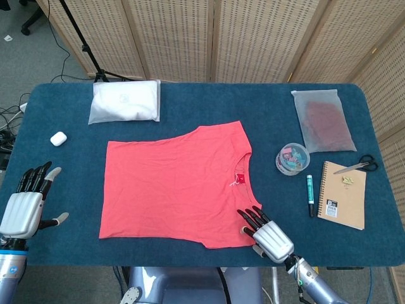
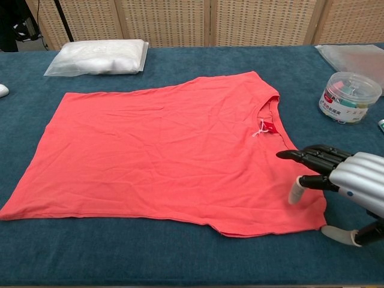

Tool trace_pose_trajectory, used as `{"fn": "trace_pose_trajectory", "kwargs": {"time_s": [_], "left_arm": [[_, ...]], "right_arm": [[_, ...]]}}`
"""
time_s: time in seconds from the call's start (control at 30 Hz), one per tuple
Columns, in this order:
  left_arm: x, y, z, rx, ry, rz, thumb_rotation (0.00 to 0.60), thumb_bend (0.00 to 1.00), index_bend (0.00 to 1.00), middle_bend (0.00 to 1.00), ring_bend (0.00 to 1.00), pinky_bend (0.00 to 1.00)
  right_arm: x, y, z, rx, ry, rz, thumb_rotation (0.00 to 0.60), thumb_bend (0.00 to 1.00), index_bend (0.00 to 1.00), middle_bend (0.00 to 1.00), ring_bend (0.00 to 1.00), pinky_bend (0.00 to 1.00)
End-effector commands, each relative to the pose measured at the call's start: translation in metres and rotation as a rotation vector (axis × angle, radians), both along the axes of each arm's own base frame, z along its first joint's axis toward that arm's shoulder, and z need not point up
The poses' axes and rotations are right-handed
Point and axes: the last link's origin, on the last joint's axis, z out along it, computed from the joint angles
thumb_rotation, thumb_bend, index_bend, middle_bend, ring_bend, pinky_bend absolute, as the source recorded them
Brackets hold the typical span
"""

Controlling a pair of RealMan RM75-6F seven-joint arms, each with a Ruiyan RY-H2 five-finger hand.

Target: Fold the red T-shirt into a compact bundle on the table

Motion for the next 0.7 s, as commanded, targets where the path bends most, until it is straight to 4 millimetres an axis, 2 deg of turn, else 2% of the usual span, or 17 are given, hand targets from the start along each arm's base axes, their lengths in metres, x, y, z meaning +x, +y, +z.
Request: {"fn": "trace_pose_trajectory", "kwargs": {"time_s": [0.03,0.5,0.7], "left_arm": [[0.0000,0.0001,-0.0003,-0.001,0.000,0.000,0.600,0.00,0.00,0.00,0.00,0.00],[0.0001,0.0010,-0.0021,-0.006,0.005,0.004,0.600,0.00,0.00,0.00,0.00,0.00],[0.0003,0.0011,-0.0025,-0.006,0.005,0.003,0.600,0.00,0.00,0.00,0.00,0.00]], "right_arm": [[0.0025,-0.0020,-0.0002,-0.007,-0.003,0.001,0.600,0.36,0.38,0.00,0.00,0.00],[0.0022,-0.0038,-0.0041,0.012,0.039,0.000,0.600,0.36,0.38,0.00,0.00,0.00],[0.0029,-0.0052,-0.0059,0.017,0.055,0.000,0.600,0.38,0.47,0.00,0.00,0.00]]}}
